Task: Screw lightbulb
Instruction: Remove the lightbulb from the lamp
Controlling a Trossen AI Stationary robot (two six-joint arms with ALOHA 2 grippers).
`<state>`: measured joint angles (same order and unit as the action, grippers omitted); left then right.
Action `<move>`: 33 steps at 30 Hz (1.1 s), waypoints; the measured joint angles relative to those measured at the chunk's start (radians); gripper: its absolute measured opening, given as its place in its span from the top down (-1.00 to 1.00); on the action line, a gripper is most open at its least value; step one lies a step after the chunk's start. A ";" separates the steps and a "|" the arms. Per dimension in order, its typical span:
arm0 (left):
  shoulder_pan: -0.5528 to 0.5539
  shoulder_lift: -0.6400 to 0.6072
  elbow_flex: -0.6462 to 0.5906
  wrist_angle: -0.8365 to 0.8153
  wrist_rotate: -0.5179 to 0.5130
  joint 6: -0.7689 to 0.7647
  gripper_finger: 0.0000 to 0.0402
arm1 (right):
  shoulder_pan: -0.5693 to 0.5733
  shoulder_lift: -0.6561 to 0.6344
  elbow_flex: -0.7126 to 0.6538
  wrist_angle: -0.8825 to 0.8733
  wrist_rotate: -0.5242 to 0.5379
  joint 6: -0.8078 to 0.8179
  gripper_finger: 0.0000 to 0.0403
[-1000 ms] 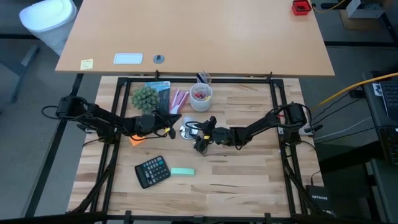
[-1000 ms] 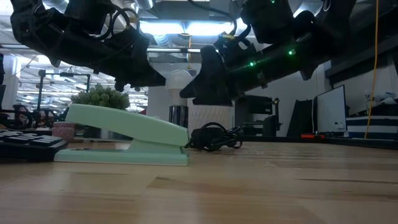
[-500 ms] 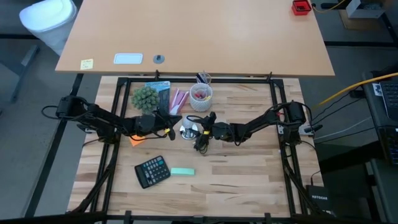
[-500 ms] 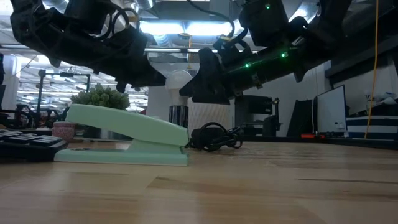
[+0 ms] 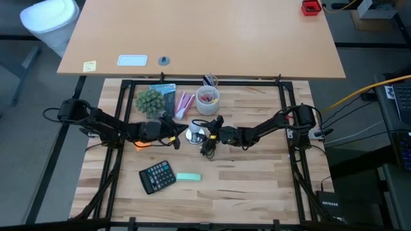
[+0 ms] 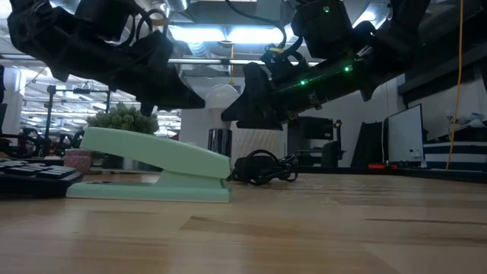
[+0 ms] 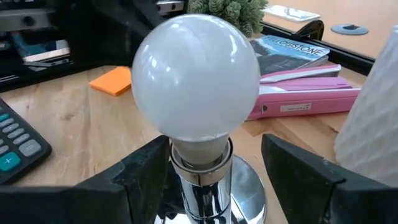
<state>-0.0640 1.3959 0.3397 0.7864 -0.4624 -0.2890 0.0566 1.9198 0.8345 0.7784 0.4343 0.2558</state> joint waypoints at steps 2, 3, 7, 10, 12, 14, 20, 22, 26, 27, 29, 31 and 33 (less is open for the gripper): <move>-0.010 0.000 0.000 0.000 0.005 0.000 0.99 | -0.003 0.000 0.000 0.000 0.000 0.000 -0.28; -0.015 0.000 0.000 0.000 0.008 0.000 0.99 | -0.005 0.000 0.000 0.000 0.001 0.000 -0.28; -0.034 0.000 0.000 0.001 0.011 0.000 0.99 | -0.014 0.000 0.000 -0.002 0.011 0.000 -0.28; -0.048 0.000 0.000 0.002 0.010 0.000 0.99 | -0.014 0.000 0.000 -0.002 0.011 0.000 -0.28; -0.054 0.000 0.000 0.003 0.007 0.006 0.99 | -0.014 0.000 0.000 -0.002 0.011 0.000 -0.28; -0.057 0.000 0.000 0.014 -0.028 0.013 0.99 | -0.012 0.000 0.000 -0.004 0.010 0.000 -0.28; -0.039 0.000 0.000 0.085 -0.231 0.059 0.99 | -0.012 0.000 0.000 -0.023 -0.002 0.000 -0.28; -0.016 0.000 0.000 0.118 -0.239 0.077 0.99 | -0.012 0.000 0.000 -0.025 -0.007 0.000 -0.28; 0.041 0.000 0.002 0.128 -0.217 0.089 0.99 | -0.012 0.000 0.000 -0.026 -0.008 0.000 -0.28; 0.057 0.000 0.002 0.125 -0.192 0.086 0.99 | -0.012 0.000 0.000 -0.026 -0.008 0.000 -0.28; 0.088 0.000 0.002 0.114 -0.117 0.077 0.99 | -0.012 0.000 0.000 -0.026 -0.008 0.000 -0.28; 0.111 0.007 0.002 0.119 -0.051 0.061 0.99 | -0.012 0.000 0.000 -0.026 -0.008 0.000 -0.28; 0.126 0.015 0.004 0.121 -0.001 0.056 0.99 | -0.012 0.000 0.000 -0.026 -0.008 0.000 -0.28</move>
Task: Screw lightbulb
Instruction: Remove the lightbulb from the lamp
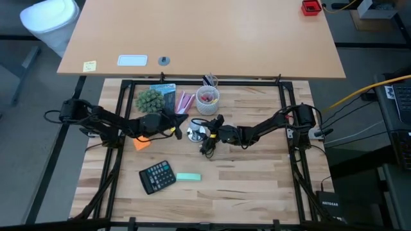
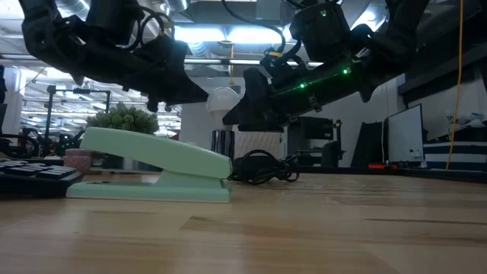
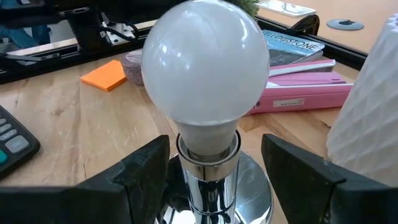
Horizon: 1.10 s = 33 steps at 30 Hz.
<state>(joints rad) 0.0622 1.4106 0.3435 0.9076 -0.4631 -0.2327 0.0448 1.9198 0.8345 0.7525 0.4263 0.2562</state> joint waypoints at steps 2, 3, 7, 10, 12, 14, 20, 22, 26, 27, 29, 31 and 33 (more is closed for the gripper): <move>0.006 0.009 0.007 -0.005 0.036 -0.001 0.99 | 0.000 0.000 0.000 0.000 0.000 0.000 -0.28; 0.006 0.015 0.011 -0.011 0.048 0.000 0.99 | 0.000 0.000 0.000 0.000 0.000 0.000 -0.28; -0.005 0.034 0.030 -0.009 0.091 0.016 0.99 | 0.000 0.000 0.000 0.000 0.000 0.000 -0.28; -0.018 0.036 0.034 -0.012 0.093 0.023 0.99 | 0.000 0.000 0.000 -0.001 0.000 0.000 -0.28; -0.026 0.036 0.035 -0.021 0.092 0.022 0.99 | 0.001 0.000 0.000 -0.001 0.003 0.000 -0.28; -0.037 0.036 0.035 -0.041 0.087 0.007 0.99 | 0.001 0.000 0.000 -0.001 0.004 0.000 -0.28; -0.077 0.036 0.035 -0.096 0.093 -0.042 0.99 | 0.000 0.000 0.000 -0.005 0.011 0.004 -0.28; -0.094 0.036 0.035 -0.092 0.095 -0.040 0.99 | 0.000 0.000 0.000 -0.009 0.016 0.005 -0.28; -0.121 0.036 0.035 -0.085 0.095 -0.029 0.99 | 0.000 0.000 0.000 -0.010 0.016 0.005 -0.28; -0.126 0.037 0.035 -0.085 0.094 -0.029 0.99 | 0.000 0.000 0.000 -0.012 0.016 0.005 -0.28; -0.135 0.037 0.035 -0.084 0.085 -0.029 0.99 | 0.000 0.000 0.000 -0.014 0.016 0.005 -0.28; -0.140 0.037 0.035 -0.076 0.059 -0.017 0.99 | 0.000 0.000 0.000 -0.016 0.016 0.005 -0.28; -0.143 0.037 0.034 -0.052 0.004 0.011 0.99 | 0.000 0.000 0.000 -0.020 0.015 0.005 -0.28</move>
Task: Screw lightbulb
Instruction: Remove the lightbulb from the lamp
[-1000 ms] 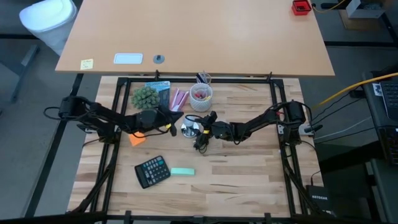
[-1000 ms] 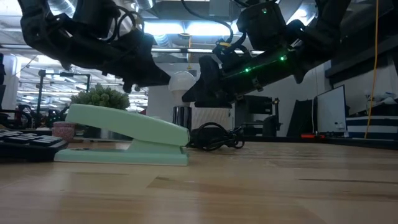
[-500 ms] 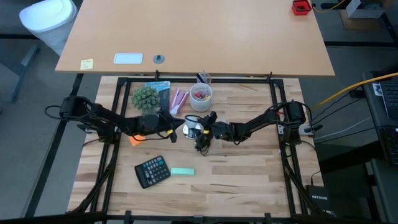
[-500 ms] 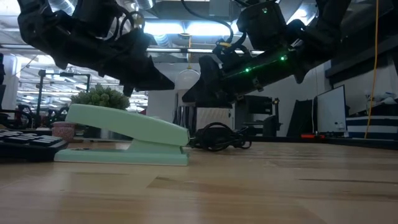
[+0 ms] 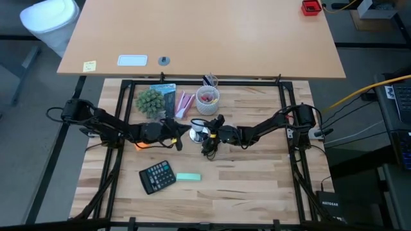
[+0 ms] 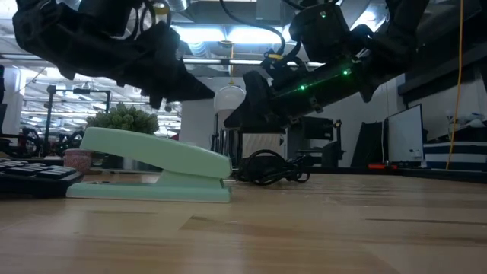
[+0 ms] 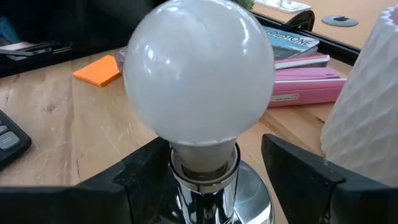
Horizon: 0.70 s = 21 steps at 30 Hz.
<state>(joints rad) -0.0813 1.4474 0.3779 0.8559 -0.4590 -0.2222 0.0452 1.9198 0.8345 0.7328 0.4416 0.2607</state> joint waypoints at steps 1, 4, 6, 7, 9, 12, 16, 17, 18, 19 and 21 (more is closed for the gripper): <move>0.000 0.000 0.000 0.023 -0.032 0.018 0.99 | 0.000 0.000 0.000 -0.002 0.000 0.000 -0.28; 0.008 0.000 0.000 0.106 -0.133 0.057 0.99 | 0.000 0.000 0.000 -0.002 0.000 0.000 -0.28; 0.027 0.000 0.000 0.145 -0.178 0.076 0.99 | 0.000 0.000 0.000 -0.001 -0.001 0.000 -0.28; 0.042 0.000 0.000 0.153 -0.184 0.080 0.99 | 0.000 0.000 0.000 -0.001 -0.001 0.000 -0.28; 0.073 0.000 0.001 0.145 -0.185 0.072 0.99 | 0.000 0.000 0.000 -0.001 -0.006 0.000 -0.28; 0.123 0.000 0.009 0.099 -0.148 0.022 0.99 | 0.000 0.000 0.000 -0.001 -0.006 0.000 -0.28; 0.167 0.000 0.029 0.036 0.025 -0.010 0.99 | 0.000 0.000 0.000 0.002 -0.006 0.000 -0.28; 0.168 0.000 0.035 0.024 0.056 -0.011 0.99 | 0.000 0.000 0.000 0.003 -0.006 -0.002 -0.28; 0.167 0.000 0.040 0.012 0.075 -0.010 0.99 | 0.000 0.000 0.000 0.005 -0.006 -0.003 -0.28; 0.164 0.000 0.044 0.004 0.088 -0.009 0.99 | 0.000 0.000 0.000 0.007 -0.006 -0.003 -0.28; 0.152 0.000 0.055 -0.021 0.091 -0.006 0.99 | 0.000 0.000 0.000 0.007 -0.006 -0.003 -0.28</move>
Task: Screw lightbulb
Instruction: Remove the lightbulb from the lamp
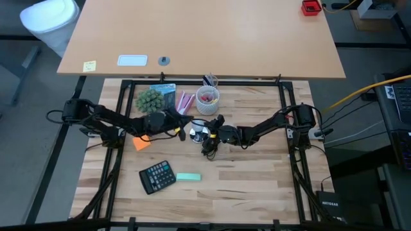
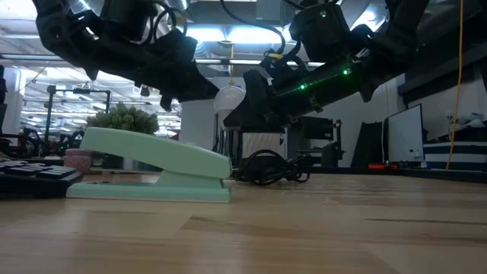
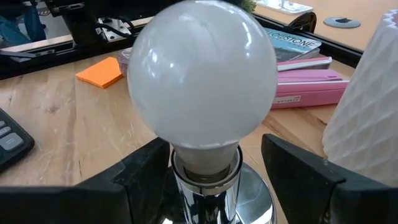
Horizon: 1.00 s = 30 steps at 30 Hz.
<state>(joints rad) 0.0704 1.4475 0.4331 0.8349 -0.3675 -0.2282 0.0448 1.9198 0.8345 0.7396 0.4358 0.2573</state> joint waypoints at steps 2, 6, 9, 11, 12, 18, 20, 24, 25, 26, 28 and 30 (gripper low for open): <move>-0.013 0.000 0.004 -0.024 0.001 0.001 0.99 | 0.000 0.000 0.000 0.001 0.000 0.000 -0.28; -0.040 0.000 0.005 -0.062 -0.002 -0.012 0.99 | -0.002 0.000 0.000 0.004 -0.001 -0.001 -0.28; -0.059 0.000 0.005 -0.086 -0.005 -0.026 0.99 | -0.001 0.000 0.000 0.014 -0.002 -0.002 -0.28; -0.071 0.000 0.005 -0.088 -0.005 -0.026 0.99 | -0.001 0.000 0.000 0.019 -0.002 -0.002 -0.28; -0.076 0.000 0.005 -0.091 -0.005 -0.027 0.99 | -0.001 0.000 0.000 0.019 -0.002 -0.002 -0.28; -0.109 0.000 0.005 -0.094 0.006 -0.038 0.99 | -0.002 0.000 0.000 0.023 0.003 -0.002 -0.28; -0.120 0.000 0.005 -0.094 0.006 -0.038 0.99 | -0.002 0.000 0.000 0.022 0.003 -0.002 -0.28; -0.132 0.000 0.005 -0.085 -0.012 -0.032 0.99 | -0.002 0.000 0.000 0.022 0.002 -0.002 -0.28; -0.132 0.000 0.005 -0.078 -0.028 -0.029 0.99 | -0.002 0.000 0.000 0.021 0.002 -0.002 -0.28; -0.132 0.000 0.005 -0.070 -0.052 -0.026 0.99 | -0.002 0.000 0.000 0.018 0.002 -0.002 -0.28; -0.128 0.000 0.005 -0.038 -0.111 -0.012 0.99 | -0.002 0.000 0.000 0.006 0.002 -0.002 -0.28; -0.119 0.000 0.005 0.014 -0.166 0.008 0.99 | -0.002 0.000 0.000 -0.012 0.002 -0.002 -0.28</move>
<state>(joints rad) -0.0482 1.4475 0.4377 0.8494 -0.5338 -0.2206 0.0425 1.9198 0.8345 0.7274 0.4381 0.2558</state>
